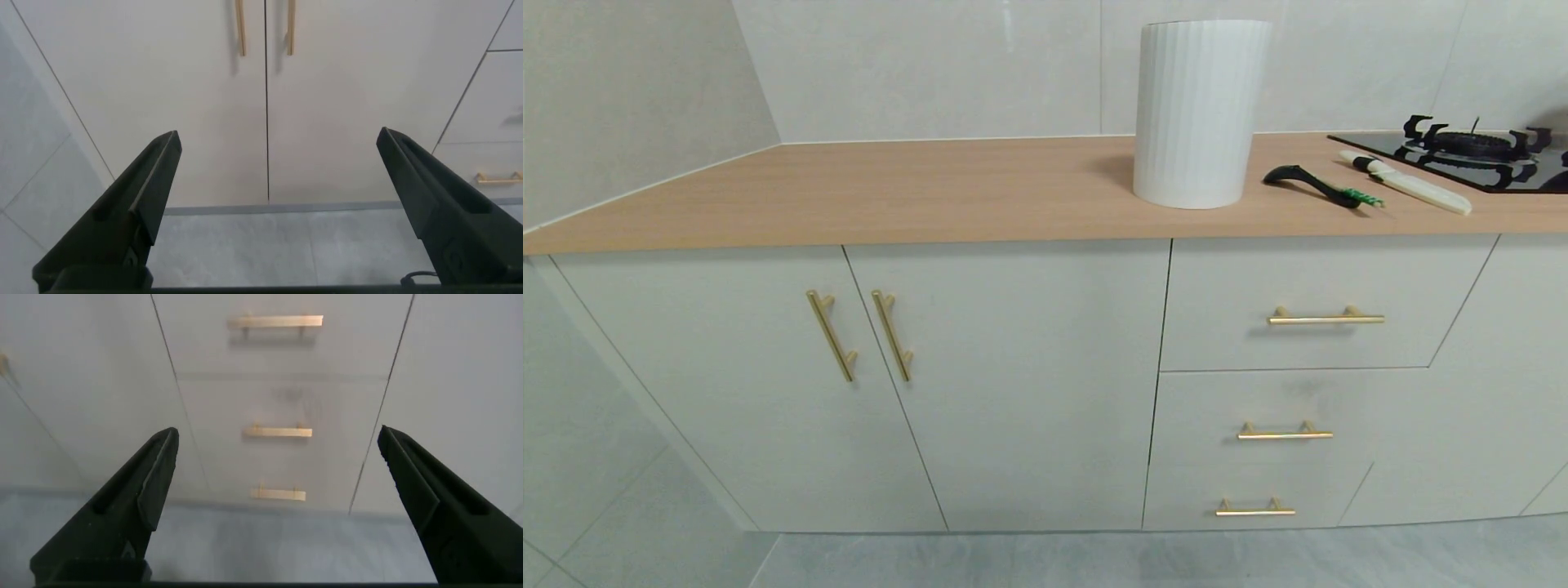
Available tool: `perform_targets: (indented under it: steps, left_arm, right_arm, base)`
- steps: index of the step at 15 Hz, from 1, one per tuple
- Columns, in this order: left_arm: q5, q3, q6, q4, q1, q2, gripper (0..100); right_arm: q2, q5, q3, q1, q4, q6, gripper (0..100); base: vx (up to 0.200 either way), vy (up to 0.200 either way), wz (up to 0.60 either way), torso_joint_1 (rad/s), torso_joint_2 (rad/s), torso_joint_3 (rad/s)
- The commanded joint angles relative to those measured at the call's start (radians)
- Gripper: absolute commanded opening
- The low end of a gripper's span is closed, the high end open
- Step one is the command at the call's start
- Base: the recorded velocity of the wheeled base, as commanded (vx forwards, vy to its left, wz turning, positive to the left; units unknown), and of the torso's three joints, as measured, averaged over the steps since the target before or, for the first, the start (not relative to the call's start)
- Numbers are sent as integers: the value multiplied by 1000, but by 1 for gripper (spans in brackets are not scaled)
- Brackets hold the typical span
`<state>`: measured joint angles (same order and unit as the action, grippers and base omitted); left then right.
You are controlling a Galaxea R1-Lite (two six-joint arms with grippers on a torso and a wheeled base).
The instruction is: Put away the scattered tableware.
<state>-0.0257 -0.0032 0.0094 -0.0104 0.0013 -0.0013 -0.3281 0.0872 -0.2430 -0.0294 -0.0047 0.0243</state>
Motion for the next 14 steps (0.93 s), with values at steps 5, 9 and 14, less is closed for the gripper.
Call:
perform_targets:
  steps: [5,9,14]
  left_arm:
    - [0,0,0,0,2,1,100]
    - [0,0,0,0,0,1,100]
    - [0,0,0,0,2,1,100]
  right_arm:
    - [-1283,-60,-404,-20,-222,-24,100]
    - [-1468,-73,-495,-50,-251,-24,100]
    - [-1689,-78,-512,-53,-465,-20,100]
  base:
    - [0,0,0,0,0,0]
    - [0,0,0,0,0,0]
    - [0,0,0,0,0,0]
